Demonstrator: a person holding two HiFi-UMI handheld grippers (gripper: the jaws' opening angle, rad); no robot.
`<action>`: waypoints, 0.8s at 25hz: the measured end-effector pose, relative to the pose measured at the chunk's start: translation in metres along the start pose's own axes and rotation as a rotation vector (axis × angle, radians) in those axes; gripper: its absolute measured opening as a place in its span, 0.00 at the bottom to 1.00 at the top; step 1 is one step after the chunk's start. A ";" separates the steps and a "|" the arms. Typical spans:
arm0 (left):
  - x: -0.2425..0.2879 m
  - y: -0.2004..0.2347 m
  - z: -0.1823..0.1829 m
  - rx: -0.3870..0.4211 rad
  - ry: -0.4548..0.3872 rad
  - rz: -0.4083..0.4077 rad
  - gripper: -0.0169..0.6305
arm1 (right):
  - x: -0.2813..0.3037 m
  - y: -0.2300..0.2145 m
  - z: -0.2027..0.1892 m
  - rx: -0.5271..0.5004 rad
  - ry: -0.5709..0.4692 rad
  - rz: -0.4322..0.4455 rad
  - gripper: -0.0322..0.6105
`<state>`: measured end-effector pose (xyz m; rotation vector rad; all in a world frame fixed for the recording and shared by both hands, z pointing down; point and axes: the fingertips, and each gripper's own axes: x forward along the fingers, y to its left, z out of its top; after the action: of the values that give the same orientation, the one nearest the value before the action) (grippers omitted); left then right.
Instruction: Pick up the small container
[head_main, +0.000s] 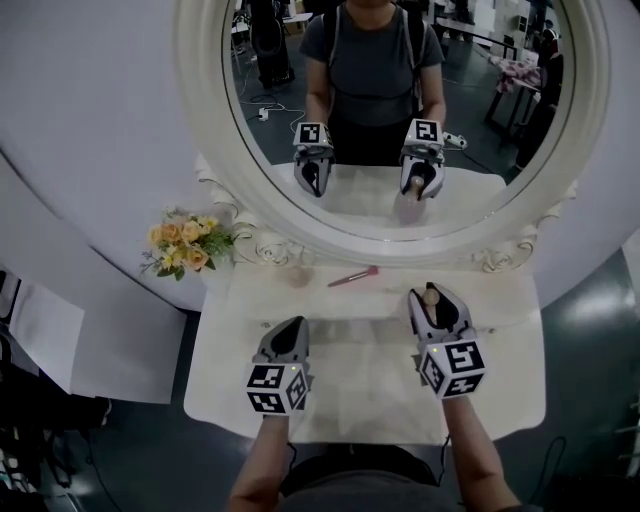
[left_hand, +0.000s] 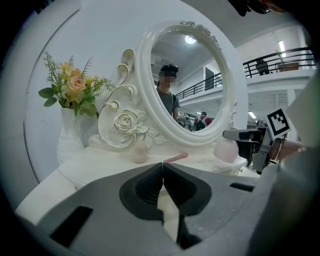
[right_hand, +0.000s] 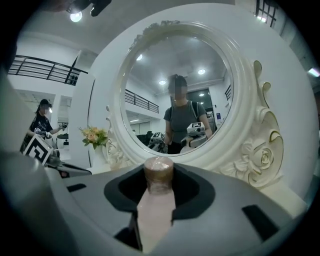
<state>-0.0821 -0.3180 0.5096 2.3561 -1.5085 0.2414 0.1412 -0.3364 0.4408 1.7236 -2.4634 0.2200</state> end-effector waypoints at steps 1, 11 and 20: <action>-0.001 0.000 0.001 0.002 -0.003 -0.001 0.04 | -0.003 0.001 0.001 0.001 -0.004 0.000 0.26; -0.019 -0.004 0.004 0.013 -0.025 -0.018 0.04 | -0.033 0.018 0.011 0.013 -0.039 -0.010 0.26; -0.040 -0.002 0.002 0.024 -0.036 -0.023 0.04 | -0.065 0.043 0.019 0.013 -0.071 -0.011 0.26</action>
<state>-0.0970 -0.2843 0.4949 2.4071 -1.5014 0.2139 0.1228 -0.2656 0.4076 1.7795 -2.5061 0.1770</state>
